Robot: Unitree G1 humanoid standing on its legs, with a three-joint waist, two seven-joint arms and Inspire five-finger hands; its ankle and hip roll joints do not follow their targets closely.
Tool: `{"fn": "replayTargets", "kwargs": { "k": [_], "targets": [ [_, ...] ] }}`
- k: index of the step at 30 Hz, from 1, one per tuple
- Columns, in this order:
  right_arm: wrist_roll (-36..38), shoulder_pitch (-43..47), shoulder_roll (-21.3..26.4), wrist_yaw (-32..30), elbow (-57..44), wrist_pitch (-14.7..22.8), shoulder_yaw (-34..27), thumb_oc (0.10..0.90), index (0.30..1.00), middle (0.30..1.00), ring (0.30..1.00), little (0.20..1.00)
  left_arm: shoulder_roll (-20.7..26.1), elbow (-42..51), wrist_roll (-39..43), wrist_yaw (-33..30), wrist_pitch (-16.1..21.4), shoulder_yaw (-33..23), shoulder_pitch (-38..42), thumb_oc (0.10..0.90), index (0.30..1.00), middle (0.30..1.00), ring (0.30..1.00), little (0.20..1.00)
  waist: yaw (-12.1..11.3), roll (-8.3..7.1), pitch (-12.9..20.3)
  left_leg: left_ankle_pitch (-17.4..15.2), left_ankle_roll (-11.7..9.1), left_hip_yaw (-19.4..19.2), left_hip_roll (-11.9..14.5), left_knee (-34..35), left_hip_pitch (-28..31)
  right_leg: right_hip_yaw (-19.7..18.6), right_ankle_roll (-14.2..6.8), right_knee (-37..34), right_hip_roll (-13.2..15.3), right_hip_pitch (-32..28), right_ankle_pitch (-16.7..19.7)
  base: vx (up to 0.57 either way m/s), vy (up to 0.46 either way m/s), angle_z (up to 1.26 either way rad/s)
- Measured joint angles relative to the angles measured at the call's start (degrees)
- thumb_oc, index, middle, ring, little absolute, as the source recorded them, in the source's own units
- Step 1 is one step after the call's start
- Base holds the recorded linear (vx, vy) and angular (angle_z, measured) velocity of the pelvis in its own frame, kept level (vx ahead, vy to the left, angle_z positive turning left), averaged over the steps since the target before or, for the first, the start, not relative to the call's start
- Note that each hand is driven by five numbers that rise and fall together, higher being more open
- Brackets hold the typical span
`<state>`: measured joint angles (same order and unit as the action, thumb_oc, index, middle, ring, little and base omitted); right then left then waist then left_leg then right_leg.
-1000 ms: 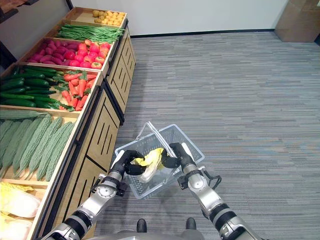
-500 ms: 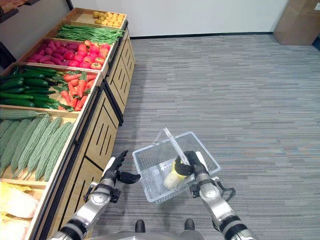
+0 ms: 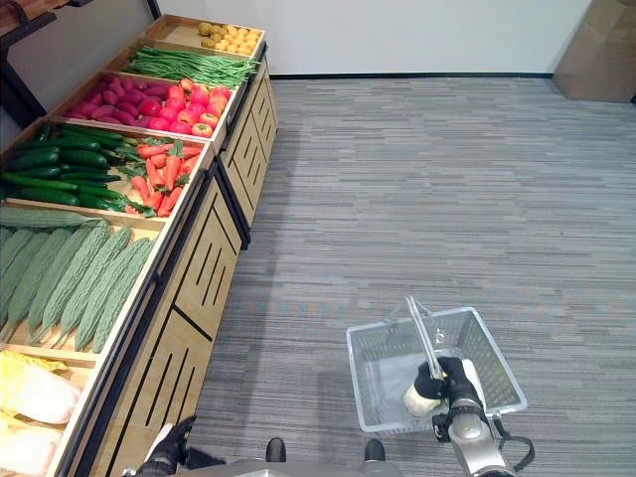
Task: Get the vegetables into the basket
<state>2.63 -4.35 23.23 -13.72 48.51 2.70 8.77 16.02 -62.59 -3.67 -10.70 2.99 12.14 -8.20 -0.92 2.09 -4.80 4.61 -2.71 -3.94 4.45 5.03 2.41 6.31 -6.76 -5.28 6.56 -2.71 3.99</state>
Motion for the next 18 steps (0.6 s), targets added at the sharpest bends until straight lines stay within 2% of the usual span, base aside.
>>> {"fn": "replayTargets", "kwargs": {
  "k": [2,5,12,17,18],
  "targets": [
    [0.0,-0.6,0.0,-0.1,1.7,0.1,-0.1,0.4,0.3,0.3,0.3,0.3,-0.5,-1.7,-0.8,-0.1,-0.2,-1.0,-0.4,0.9,1.0,1.0,1.0,1.0,0.0,-0.04,0.2,0.0,0.0,0.0,0.0,0.0,-0.1,0.0,-0.2,0.0,0.0,0.1,-0.2,0.0,0.0,0.0],
    [0.1,-0.3,-1.0,-0.2,9.9,0.7,-2.6,0.4,0.3,0.3,0.3,0.3,-2.0,-8.0,-1.4,-0.5,-0.1,-2.0,0.5,0.9,1.0,1.0,1.0,1.0,-0.1,-0.08,1.1,0.0,0.0,0.0,0.0,0.0,-0.3,0.0,-0.2,0.0,0.0,0.3,-0.2,0.0,0.0,0.0],
    [0.9,-0.3,-1.2,-0.3,19.7,1.3,-4.1,0.4,0.3,0.3,0.3,0.3,-2.5,-10.6,-5.5,-0.9,-0.9,-2.0,0.9,0.9,1.0,1.0,1.0,1.0,-0.1,-0.39,2.2,-0.6,0.2,0.0,0.1,0.0,-0.4,0.0,-0.1,0.0,0.0,0.4,-0.4,-0.01,-0.006,0.0],
    [2.8,0.4,-1.2,-0.3,23.4,1.8,-5.2,0.4,0.3,0.3,0.3,0.3,-2.5,-10.1,-7.3,-1.9,-0.9,-0.3,1.9,0.9,1.0,1.0,1.0,1.0,0.2,-0.3,2.3,-0.3,0.2,0.6,0.1,0.0,-1.8,0.2,-0.2,0.6,-0.2,1.8,-0.4,-0.06,-0.062,0.04],
    [2.8,1.0,-1.3,-0.3,24.6,1.9,-5.3,0.4,0.3,0.3,0.3,0.3,-2.4,-10.5,-7.7,-2.2,-1.2,0.8,3.1,0.9,1.0,1.0,1.0,1.0,0.3,-0.22,2.0,0.2,-0.4,1.2,0.4,-0.4,-2.6,0.8,-0.2,0.7,-0.6,2.0,-0.4,-0.03,-0.139,0.21]
  ]
}}
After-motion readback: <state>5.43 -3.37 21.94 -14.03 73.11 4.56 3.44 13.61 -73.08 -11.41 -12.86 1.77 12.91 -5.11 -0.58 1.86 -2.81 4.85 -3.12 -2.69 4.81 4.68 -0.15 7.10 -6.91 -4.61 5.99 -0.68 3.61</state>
